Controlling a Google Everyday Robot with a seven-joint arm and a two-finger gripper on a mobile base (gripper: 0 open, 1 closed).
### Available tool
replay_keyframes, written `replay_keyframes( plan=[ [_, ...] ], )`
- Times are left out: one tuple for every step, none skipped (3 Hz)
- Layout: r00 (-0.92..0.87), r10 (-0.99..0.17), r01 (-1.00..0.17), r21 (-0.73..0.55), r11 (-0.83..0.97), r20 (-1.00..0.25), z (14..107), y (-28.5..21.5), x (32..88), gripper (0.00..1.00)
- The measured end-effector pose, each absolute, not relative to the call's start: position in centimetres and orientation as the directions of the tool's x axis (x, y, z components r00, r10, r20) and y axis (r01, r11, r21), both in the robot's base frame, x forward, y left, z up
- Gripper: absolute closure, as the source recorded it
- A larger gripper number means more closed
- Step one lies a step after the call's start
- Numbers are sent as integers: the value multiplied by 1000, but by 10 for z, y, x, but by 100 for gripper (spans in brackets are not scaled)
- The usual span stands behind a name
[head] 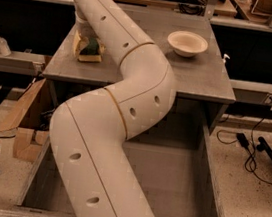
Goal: Place sponge into top drawer
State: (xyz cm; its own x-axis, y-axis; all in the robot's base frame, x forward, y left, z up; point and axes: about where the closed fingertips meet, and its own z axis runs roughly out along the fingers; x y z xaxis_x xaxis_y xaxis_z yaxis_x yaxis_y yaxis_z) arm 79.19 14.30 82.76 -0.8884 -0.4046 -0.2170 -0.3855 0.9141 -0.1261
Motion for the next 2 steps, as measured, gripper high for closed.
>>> replay_keyframes(
  plan=[
    [-888,-405,-385,-126,914,-217,828,143,792,100],
    [-879,-411,-408,-66,911,-242,829,128,794,100]
  ],
)
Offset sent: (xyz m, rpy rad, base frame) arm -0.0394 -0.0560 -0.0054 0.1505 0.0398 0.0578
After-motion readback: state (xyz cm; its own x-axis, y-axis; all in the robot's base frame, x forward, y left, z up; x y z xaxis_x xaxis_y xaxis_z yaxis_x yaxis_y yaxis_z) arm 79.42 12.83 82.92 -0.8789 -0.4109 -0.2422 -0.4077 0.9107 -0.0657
